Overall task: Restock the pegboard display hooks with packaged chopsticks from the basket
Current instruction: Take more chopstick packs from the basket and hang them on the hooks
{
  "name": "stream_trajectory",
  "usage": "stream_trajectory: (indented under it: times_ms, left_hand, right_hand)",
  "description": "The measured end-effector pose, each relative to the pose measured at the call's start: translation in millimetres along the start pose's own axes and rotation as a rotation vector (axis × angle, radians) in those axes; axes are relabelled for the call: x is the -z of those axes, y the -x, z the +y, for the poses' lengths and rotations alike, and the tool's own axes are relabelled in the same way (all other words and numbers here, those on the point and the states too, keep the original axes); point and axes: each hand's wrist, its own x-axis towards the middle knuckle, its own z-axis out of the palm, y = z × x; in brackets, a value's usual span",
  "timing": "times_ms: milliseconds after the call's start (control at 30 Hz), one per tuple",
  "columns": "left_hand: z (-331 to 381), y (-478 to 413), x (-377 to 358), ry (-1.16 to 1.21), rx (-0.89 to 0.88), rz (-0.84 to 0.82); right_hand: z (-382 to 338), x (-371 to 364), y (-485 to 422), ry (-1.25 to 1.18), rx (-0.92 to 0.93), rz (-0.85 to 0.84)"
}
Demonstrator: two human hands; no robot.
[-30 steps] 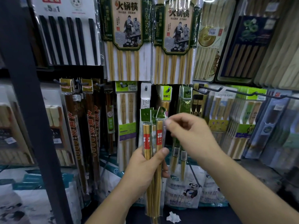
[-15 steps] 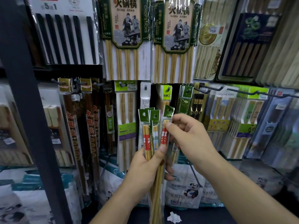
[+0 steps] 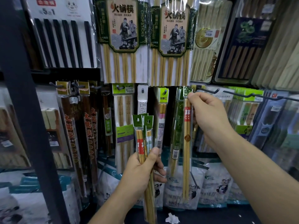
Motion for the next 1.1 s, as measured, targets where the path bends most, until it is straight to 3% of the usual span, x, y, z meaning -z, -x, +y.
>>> stream_trajectory:
  times_ms: [667, 800, 1100]
  left_hand:
    - [-1, 0, 2, -0.020, 0.003, 0.006]
    - [-1, 0, 5, -0.116, -0.039, -0.043]
    - [-5, -3, 5, -0.022, -0.081, -0.073]
  right_hand:
    - [17, 1, -10, 0.078, 0.014, 0.040]
    - [18, 1, -11, 0.090, 0.022, 0.057]
    - [16, -1, -13, 0.093, 0.023, 0.073]
